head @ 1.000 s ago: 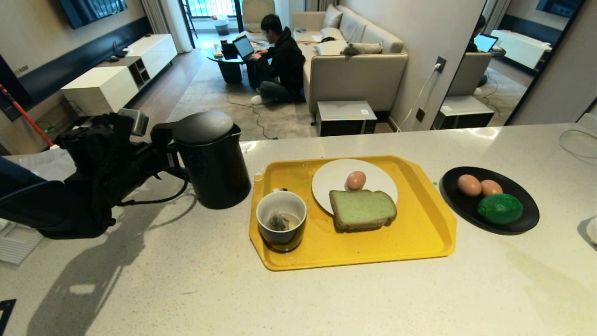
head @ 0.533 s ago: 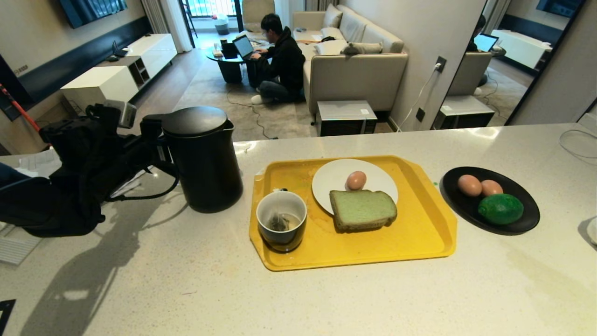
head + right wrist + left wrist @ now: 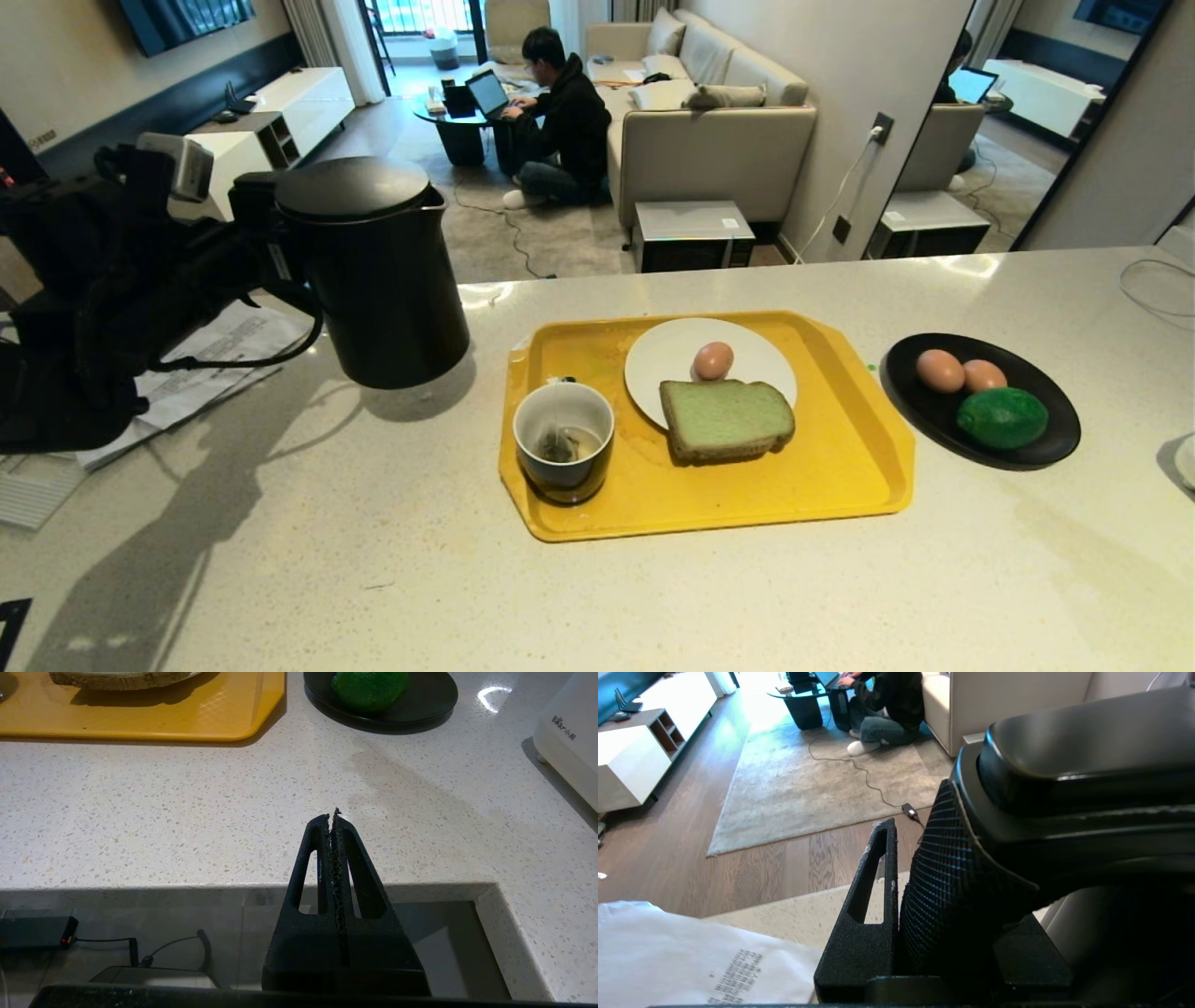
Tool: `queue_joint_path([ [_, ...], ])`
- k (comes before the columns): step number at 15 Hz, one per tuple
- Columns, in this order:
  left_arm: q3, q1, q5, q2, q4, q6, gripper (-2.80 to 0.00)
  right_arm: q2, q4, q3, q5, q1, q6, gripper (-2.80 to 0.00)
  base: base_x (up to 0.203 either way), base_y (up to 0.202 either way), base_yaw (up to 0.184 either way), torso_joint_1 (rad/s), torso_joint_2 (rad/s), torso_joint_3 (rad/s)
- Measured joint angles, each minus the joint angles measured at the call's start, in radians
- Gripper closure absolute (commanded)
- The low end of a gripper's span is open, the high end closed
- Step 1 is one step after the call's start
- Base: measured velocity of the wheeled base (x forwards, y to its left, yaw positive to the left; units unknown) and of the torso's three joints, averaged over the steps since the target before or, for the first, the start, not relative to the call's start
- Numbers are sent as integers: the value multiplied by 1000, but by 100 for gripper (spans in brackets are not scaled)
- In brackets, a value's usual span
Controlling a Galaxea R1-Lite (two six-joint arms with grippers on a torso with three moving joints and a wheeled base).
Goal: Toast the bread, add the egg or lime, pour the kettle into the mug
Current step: Pick up the kettle, then pour water into a cup
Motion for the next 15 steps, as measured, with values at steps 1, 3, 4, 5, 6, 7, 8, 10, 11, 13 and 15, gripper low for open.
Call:
queue_joint_path([
  [1,-16,-2,1,-24,38,2,0,0,0,0,0,0,0,0,0,0,0,0,0,0],
  [3,-57,-10,4,-75,136,8,0,0,0,0,0,0,0,0,0,0,0,0,0,0],
  [4,-75,-14,5,-98,191,13,0,0,0,0,0,0,0,0,0,0,0,0,0,0],
  [5,-100,-19,4,-120,252,19,0,0,0,0,0,0,0,0,0,0,0,0,0,0],
  [6,-125,-22,5,-137,305,33,0,0,0,0,0,0,0,0,0,0,0,0,0,0],
  [7,-145,-24,5,-151,344,54,0,0,0,0,-1,0,0,0,0,0,0,0,0,0],
  [8,-159,-25,4,-164,370,80,0,0,0,0,0,0,-1,0,0,0,0,0,0,0],
  [10,-169,-32,4,-180,387,119,0,0,0,0,0,0,0,0,0,0,0,0,0,0],
  [11,-171,-41,4,-185,391,135,0,0,0,0,0,0,0,0,0,0,0,0,0,0],
  [13,-182,-50,3,-189,423,148,0,0,0,0,0,0,0,0,0,0,0,0,0,0],
  [15,-195,-53,11,-189,452,174,0,0,0,0,0,0,0,0,0,0,0,0,0,0],
])
